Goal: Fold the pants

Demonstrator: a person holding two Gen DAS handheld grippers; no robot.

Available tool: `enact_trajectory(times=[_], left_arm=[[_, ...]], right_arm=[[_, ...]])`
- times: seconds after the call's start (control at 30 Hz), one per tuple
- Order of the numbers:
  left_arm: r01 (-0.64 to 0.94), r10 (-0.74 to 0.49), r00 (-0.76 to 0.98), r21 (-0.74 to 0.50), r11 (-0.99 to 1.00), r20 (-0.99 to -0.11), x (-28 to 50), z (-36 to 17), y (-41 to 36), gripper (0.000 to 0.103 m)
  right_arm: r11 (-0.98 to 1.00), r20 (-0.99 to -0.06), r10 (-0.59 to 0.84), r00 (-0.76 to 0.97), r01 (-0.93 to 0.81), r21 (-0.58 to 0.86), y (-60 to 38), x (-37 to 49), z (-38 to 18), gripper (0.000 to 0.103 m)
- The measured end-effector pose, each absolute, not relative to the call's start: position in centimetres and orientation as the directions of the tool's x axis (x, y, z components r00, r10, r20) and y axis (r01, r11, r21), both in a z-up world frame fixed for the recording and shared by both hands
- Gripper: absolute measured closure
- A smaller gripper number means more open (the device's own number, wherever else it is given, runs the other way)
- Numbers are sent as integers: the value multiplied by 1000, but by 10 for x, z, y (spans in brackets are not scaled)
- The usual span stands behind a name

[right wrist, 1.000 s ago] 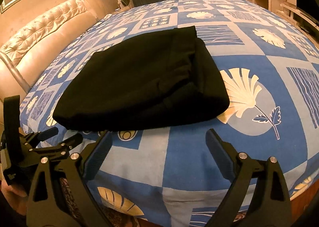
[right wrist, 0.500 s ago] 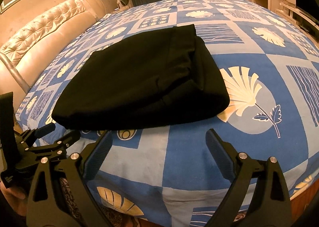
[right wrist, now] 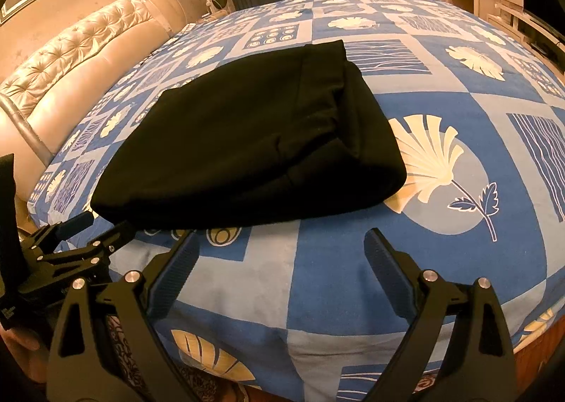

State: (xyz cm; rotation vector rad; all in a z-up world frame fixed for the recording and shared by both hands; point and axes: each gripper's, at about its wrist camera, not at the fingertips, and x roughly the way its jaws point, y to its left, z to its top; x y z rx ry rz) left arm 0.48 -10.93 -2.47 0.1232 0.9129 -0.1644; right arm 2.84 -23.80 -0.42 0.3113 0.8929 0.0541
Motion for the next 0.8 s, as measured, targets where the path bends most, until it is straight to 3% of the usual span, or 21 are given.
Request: enact_trajectory(times=[0.47,0.8], left_arm=[[142,-37,686,84,986,-726,7,-1,-112,12],[165,-77,683,50,985,-727,15,2,-115,12]], right_arm=[[953,-758,176,628,85,292,-239,28,-5,8],[950,-763,175,622,97,297,-242,26,-7,8]])
